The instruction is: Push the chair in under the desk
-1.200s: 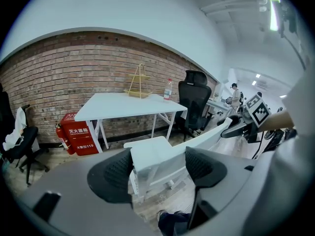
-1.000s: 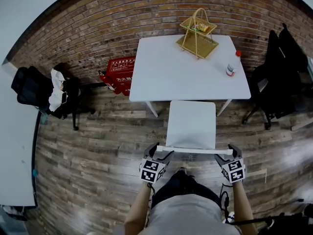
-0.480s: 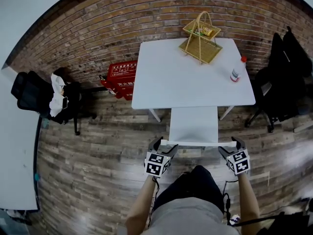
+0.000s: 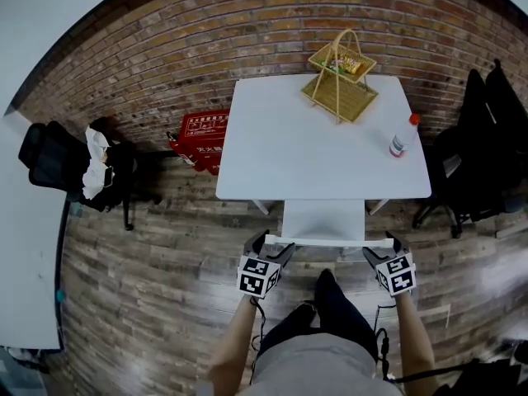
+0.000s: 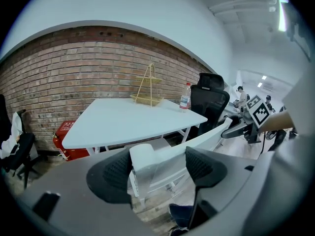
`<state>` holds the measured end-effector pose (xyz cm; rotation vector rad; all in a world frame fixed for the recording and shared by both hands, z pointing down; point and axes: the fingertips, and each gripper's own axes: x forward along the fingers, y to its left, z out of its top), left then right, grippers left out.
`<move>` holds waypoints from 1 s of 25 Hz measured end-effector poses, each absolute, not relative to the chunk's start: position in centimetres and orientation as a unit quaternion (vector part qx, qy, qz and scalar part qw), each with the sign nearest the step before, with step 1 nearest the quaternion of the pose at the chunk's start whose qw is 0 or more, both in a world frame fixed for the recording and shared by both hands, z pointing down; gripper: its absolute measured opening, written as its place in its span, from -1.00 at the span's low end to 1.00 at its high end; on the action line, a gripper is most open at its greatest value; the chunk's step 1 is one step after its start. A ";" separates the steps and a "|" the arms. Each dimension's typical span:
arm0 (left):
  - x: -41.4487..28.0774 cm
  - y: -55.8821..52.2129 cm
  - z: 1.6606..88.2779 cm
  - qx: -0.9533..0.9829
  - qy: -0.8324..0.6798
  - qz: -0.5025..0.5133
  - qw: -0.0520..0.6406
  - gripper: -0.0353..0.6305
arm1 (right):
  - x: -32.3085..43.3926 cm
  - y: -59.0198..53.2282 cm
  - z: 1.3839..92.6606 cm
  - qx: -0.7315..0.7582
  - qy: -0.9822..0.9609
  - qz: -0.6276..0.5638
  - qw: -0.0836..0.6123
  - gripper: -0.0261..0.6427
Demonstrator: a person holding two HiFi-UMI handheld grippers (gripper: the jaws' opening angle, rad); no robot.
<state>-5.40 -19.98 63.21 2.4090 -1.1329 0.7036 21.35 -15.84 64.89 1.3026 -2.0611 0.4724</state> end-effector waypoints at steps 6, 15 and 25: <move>-4.6 -23.4 63.0 0.854 -0.410 0.253 0.197 0.15 | 22.2 -19.6 64.7 0.491 -0.790 0.175 0.323 0.10; -3.7 -27.1 62.9 0.852 -0.417 0.250 0.195 0.15 | 23.1 -23.9 64.6 0.484 -0.794 0.173 0.324 0.10; -2.9 -29.4 62.9 0.849 -0.424 0.246 0.195 0.15 | 23.9 -26.6 64.7 0.476 -0.797 0.173 0.329 0.10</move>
